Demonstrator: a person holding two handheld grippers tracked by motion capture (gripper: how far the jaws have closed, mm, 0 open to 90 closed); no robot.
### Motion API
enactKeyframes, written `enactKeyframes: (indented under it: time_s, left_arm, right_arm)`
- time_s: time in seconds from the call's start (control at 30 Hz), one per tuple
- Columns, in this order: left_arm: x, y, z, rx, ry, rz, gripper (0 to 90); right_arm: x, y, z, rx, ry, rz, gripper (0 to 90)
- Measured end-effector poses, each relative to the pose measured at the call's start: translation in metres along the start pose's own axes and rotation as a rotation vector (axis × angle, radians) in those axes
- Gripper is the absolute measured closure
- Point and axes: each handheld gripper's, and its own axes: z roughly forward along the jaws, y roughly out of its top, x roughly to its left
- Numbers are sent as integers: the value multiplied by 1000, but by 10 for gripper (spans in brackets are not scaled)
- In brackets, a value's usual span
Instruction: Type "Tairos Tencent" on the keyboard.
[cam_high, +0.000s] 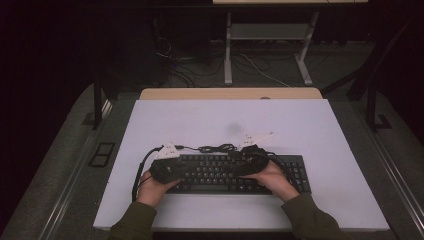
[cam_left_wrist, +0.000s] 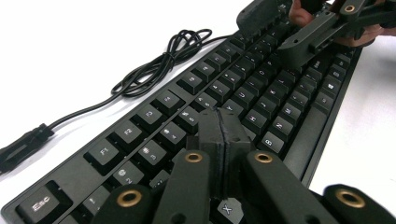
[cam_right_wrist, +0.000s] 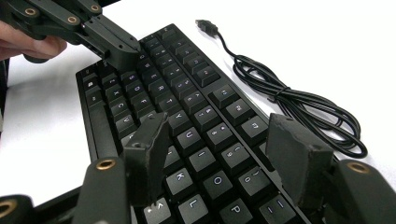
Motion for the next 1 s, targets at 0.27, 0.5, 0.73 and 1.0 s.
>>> enactKeyframes:
  time_s: [0.27,0.5,0.73,1.0]
  left_arm:
    - [2,0,9,22,-2,2,887]
    - [6,1,16,36,0,1,887]
    - [7,1,23,57,-5,6,887]
    - [6,2,26,64,-7,12,887]
  right_arm:
    - [-1,0,0,-4,3,3,388]
    - [-1,0,0,-5,2,3,388]
    - [0,0,1,-4,3,3,388]
    - [0,0,0,-4,3,-1,388]
